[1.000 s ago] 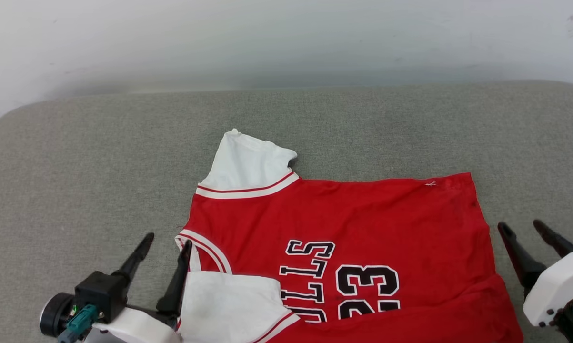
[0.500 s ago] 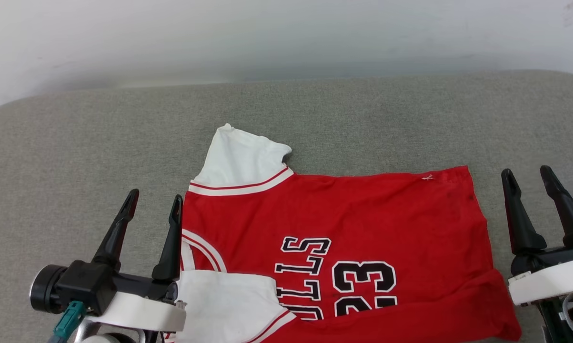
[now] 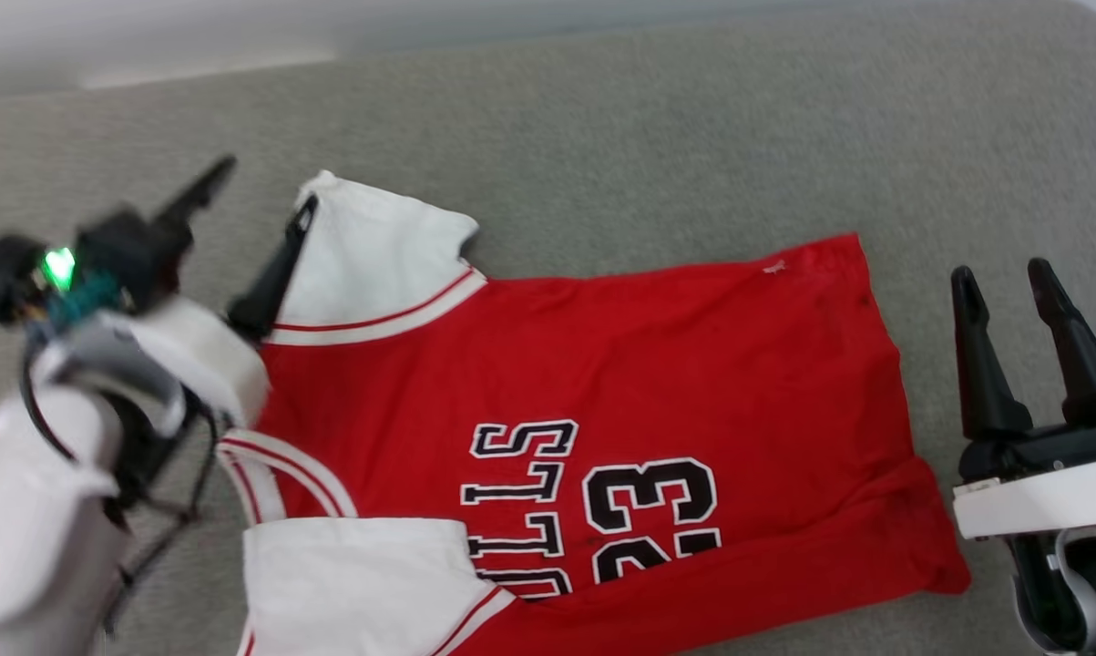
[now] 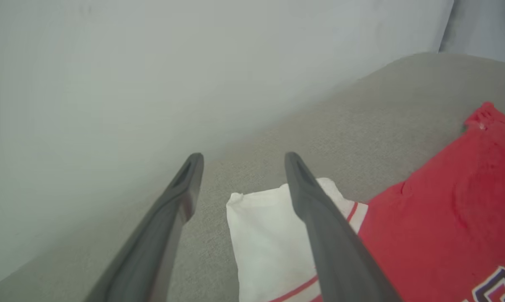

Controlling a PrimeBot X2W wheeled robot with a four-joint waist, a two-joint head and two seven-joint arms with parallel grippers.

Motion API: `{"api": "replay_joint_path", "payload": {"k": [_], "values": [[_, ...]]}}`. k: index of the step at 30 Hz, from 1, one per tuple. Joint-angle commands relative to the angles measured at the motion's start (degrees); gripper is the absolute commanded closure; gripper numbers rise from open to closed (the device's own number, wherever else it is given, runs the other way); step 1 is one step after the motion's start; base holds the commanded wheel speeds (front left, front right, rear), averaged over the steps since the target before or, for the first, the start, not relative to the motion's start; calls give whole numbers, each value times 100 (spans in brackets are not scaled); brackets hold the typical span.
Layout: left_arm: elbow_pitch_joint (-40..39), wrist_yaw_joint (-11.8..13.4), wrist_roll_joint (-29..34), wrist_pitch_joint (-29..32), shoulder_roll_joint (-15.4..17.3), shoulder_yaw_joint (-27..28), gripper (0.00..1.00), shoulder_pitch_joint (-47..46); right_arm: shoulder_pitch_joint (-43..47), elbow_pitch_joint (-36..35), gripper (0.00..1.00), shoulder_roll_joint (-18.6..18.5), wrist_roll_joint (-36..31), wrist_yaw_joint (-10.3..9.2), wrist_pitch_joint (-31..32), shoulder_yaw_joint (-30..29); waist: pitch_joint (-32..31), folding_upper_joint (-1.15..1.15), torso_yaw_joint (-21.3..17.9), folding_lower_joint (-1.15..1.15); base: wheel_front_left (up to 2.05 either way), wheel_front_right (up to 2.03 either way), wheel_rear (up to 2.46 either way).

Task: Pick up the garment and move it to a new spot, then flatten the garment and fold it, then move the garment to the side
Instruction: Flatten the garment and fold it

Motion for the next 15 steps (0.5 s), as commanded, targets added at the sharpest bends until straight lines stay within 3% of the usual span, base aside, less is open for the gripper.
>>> {"api": "replay_joint_path", "payload": {"k": [1, 8, 11, 15], "values": [[7, -26, -56, 90, 64, 3, 0, -163, -132, 4, 0, 52, 15, 0, -44, 34, 297, 0, -275, -1, 0, 0, 0], [329, -70, -1213, 2413, 953, -674, 0, -1608, -390, 182, 0, 180, 16, -1, -251, 219, 888, 0, -675, -1, 0, 0, 0], [414, -73, -1825, 3421, 1232, -832, 0, -2055, -462, 316, 0, 244, 55, -1, -322, 274, 1114, 0, -812, -1, 0, 0, 0], [696, -75, -2200, 4400, 1548, -924, 0, -2491, -599, 519, 0, 322, 75, -1, -431, 416, 1328, 0, -967, -1, 0, 0, 0]]}}
